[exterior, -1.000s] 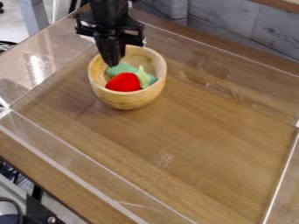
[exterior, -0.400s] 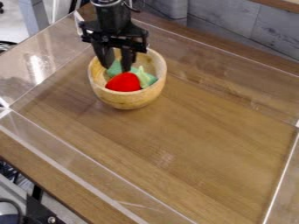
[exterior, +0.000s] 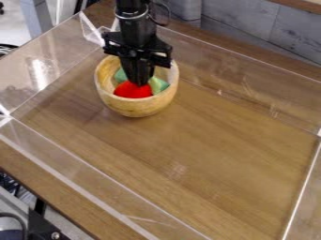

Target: Move the red fruit to the right

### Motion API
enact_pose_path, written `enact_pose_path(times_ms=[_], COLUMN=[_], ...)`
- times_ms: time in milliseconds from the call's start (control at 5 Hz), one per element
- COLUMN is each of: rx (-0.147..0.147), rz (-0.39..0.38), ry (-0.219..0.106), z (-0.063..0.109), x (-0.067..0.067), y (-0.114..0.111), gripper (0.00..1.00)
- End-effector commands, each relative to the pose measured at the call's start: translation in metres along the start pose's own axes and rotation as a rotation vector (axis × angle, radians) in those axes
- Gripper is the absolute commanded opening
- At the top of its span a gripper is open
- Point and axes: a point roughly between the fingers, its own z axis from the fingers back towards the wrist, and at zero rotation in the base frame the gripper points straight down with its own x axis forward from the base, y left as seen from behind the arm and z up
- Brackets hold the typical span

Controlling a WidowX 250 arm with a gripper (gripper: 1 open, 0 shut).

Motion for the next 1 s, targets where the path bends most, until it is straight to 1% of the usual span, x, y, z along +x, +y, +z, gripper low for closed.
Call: enact_pose_path(times_ms=[0,200,400,800], rx=[0.007,0.009,0.011,0.007], rz=[-0.023,-0.017,-0.02,-0.042], ry=[-0.084,-0.114,-0.111,-0.116], z=[0.041,0.061,0.062,0.101], x=[0.0,0.002,0.002,0.005], y=[0.0,-0.013,-0.027,-0.041], gripper=[0.0,0.0,0.0,0.0])
